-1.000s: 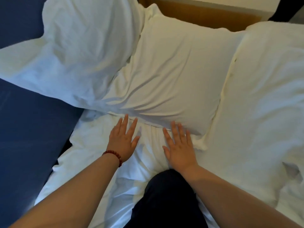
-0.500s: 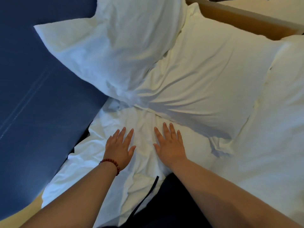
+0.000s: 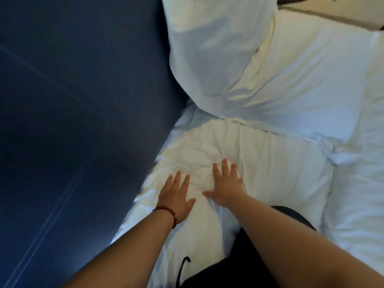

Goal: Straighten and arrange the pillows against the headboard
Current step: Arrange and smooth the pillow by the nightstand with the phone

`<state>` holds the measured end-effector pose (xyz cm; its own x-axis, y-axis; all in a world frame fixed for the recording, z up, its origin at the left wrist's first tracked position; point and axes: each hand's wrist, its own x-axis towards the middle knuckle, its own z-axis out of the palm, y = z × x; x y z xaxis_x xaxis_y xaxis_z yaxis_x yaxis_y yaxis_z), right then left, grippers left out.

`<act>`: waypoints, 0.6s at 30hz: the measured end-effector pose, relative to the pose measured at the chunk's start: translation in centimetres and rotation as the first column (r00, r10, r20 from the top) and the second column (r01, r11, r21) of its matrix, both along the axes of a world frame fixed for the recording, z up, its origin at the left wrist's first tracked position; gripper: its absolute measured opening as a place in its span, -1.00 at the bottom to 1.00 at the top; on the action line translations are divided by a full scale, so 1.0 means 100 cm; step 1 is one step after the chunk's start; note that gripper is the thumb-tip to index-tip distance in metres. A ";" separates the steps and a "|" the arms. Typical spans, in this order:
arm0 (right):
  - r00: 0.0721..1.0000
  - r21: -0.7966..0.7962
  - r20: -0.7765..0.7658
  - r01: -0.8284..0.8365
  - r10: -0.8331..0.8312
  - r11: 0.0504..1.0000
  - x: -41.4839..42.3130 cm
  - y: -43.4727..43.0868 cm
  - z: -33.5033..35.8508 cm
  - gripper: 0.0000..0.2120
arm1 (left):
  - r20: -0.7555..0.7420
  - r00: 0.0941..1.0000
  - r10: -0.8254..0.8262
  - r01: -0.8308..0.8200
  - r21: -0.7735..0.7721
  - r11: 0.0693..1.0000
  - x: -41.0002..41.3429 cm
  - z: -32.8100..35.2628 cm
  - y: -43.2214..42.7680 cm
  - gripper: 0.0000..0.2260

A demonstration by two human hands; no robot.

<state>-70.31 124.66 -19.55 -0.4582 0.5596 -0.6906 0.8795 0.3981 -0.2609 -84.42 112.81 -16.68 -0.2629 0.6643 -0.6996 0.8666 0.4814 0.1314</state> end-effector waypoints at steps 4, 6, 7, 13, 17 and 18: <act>0.999 0.005 0.021 0.039 -0.039 0.999 -0.010 0.001 -0.016 0.03 | -0.018 1.000 0.007 -0.006 0.040 0.999 -0.004 -0.023 0.009 -0.29; 0.997 0.014 -0.026 0.068 -0.067 0.998 -0.006 -0.001 -0.027 0.03 | -0.061 0.998 0.022 -0.016 0.104 0.994 0.002 -0.038 0.007 -0.28; 0.995 0.019 -0.046 0.086 -0.085 0.996 -0.004 -0.002 -0.032 0.02 | -0.085 0.996 0.026 -0.012 0.158 0.987 0.005 -0.046 0.004 -0.27; 0.992 0.068 -0.071 0.110 -0.105 0.992 -0.005 -0.004 -0.047 0.02 | -0.166 0.982 0.091 -0.008 0.447 0.895 0.005 -0.079 -0.005 -0.33; 0.992 0.119 -0.084 0.101 -0.092 0.988 -0.005 -0.006 -0.057 0.02 | -0.189 0.977 0.101 0.016 0.535 0.845 0.004 -0.091 -0.008 -0.37; 0.992 0.128 -0.087 0.103 -0.092 0.986 -0.006 -0.007 -0.059 0.02 | -0.193 0.976 0.102 0.023 0.552 0.833 0.004 -0.094 -0.009 -0.37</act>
<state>-70.89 123.92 -25.49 -0.4480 0.6878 -0.5712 0.8940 0.3472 -0.2832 -84.03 111.92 -26.09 -0.3937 0.9070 -0.1497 0.8851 0.4180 0.2047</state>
